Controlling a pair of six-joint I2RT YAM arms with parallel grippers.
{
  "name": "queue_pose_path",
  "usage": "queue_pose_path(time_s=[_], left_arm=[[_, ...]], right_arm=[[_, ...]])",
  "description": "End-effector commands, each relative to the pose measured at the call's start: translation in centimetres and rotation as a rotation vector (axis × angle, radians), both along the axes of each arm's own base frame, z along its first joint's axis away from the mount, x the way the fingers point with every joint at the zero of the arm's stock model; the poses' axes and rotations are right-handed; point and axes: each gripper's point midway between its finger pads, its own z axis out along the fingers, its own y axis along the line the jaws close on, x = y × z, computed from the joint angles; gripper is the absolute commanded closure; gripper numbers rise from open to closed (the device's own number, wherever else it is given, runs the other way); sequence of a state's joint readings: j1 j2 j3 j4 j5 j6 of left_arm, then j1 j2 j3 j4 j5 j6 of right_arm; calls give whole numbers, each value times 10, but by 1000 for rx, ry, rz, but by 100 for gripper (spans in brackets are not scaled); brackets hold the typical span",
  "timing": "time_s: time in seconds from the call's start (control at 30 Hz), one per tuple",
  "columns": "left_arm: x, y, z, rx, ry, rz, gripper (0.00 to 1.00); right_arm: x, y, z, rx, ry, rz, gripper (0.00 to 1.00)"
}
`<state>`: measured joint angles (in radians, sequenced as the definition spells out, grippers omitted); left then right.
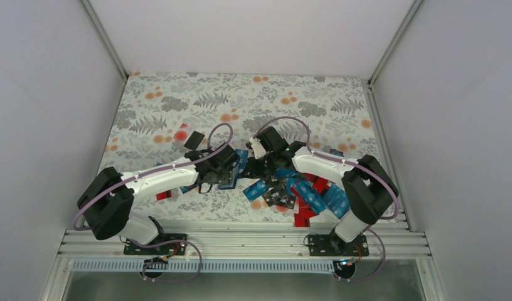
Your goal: Put the credit cards into the card holder
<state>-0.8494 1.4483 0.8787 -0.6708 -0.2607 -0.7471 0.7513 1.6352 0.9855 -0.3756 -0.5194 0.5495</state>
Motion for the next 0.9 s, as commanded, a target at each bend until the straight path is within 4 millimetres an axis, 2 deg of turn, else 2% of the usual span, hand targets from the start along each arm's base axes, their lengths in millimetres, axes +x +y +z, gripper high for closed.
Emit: queue_pose_path(time_s=[0.0,0.2,0.23,0.63,0.77,0.87], left_arm=[[4,25,8,71,-66,100,26],[8,45,2,118,-69,166,26],[9,48,-1,121,-66,178,26],[15,88,-54,35,58,303,28],[12,93,-76,-43,140,330,28],[13,91,-80,-81,156,323,28]], right_arm=[[-3,-3,-9,-31,-4,13,96],[-5,-10,-21,-66,-7,13,96],[-6,-12,-33,-92,12,14,96],[6,-36,-67,-208,12,-34,96],[11,-39,-75,-225,23,-43,96],[14,-37,-78,-228,26,-38,96]])
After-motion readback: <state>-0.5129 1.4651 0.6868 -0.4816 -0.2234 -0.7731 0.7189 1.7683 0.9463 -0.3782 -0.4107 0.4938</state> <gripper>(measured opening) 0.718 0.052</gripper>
